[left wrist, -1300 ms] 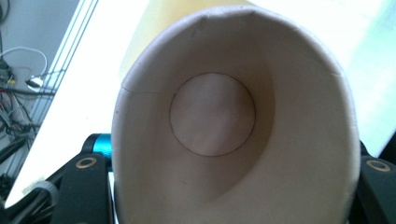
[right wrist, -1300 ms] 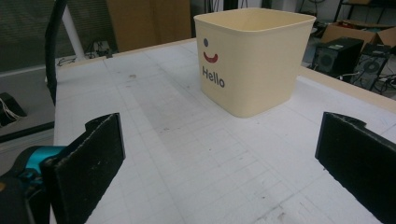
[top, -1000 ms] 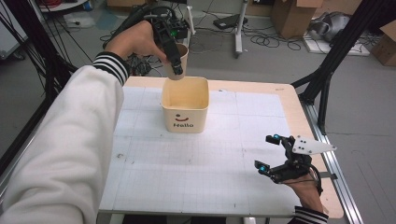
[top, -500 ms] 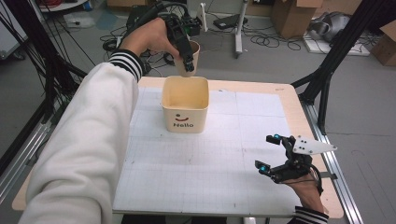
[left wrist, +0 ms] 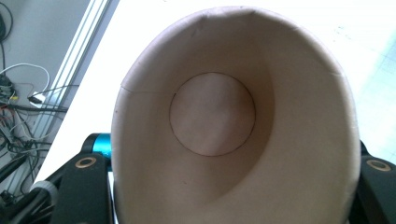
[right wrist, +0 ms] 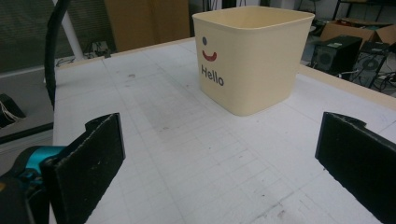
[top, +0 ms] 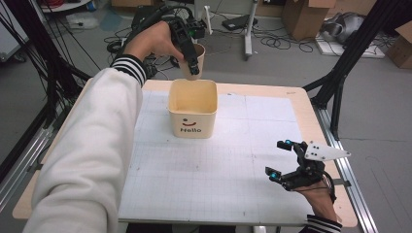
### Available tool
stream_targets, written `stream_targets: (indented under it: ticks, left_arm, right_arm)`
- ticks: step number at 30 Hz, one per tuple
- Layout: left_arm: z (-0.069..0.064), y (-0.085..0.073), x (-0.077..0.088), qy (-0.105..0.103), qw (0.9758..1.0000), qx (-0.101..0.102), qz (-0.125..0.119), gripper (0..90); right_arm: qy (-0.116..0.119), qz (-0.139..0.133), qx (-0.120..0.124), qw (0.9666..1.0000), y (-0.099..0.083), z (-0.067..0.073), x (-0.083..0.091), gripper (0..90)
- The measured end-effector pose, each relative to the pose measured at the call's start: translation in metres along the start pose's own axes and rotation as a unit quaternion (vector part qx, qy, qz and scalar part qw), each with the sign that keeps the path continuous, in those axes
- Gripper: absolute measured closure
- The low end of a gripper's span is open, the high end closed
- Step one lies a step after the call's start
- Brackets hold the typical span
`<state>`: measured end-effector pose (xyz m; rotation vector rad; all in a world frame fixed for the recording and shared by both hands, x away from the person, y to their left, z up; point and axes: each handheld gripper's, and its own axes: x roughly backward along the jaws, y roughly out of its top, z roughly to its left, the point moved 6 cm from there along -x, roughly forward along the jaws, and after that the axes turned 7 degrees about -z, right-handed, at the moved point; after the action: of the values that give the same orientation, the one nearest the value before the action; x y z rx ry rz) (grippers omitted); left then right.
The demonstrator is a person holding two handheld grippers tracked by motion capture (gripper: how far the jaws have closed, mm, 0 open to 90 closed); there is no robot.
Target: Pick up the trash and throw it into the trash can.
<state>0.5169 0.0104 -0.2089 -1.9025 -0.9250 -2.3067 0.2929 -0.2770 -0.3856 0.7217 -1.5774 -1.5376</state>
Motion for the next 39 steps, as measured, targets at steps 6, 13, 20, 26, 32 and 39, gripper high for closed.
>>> stream_targets:
  ticks: [6,13,20,26,32,39]
  left_arm:
    - [0.001,-0.001,-0.018,-0.007,1.0000,0.000,-0.003,33.6]
    - [0.001,-0.003,-0.037,-0.007,1.0000,-0.004,0.004,33.7]
    - [0.001,-0.010,-0.056,-0.016,0.9998,0.005,0.005,33.8]
    - [0.004,-0.018,-0.069,-0.010,0.9998,0.005,0.015,33.8]
    - [0.006,-0.020,-0.078,-0.006,0.9998,0.007,0.016,33.9]
    - [0.007,-0.026,-0.086,-0.006,0.9997,0.017,0.018,33.7]
  right_arm:
    - [-0.001,-0.003,0.000,1.0000,0.000,-0.001,0.001,0.3]
    - [-0.001,-0.002,-0.002,1.0000,-0.001,-0.001,0.001,0.3]
    - [-0.002,-0.003,-0.002,1.0000,-0.001,-0.002,0.002,0.3]
    - [-0.003,-0.002,0.000,1.0000,-0.001,-0.003,0.002,0.3]
    - [-0.003,0.000,-0.003,1.0000,-0.002,-0.003,0.003,0.3]
    - [-0.002,0.002,-0.003,1.0000,-0.003,-0.003,0.002,0.3]
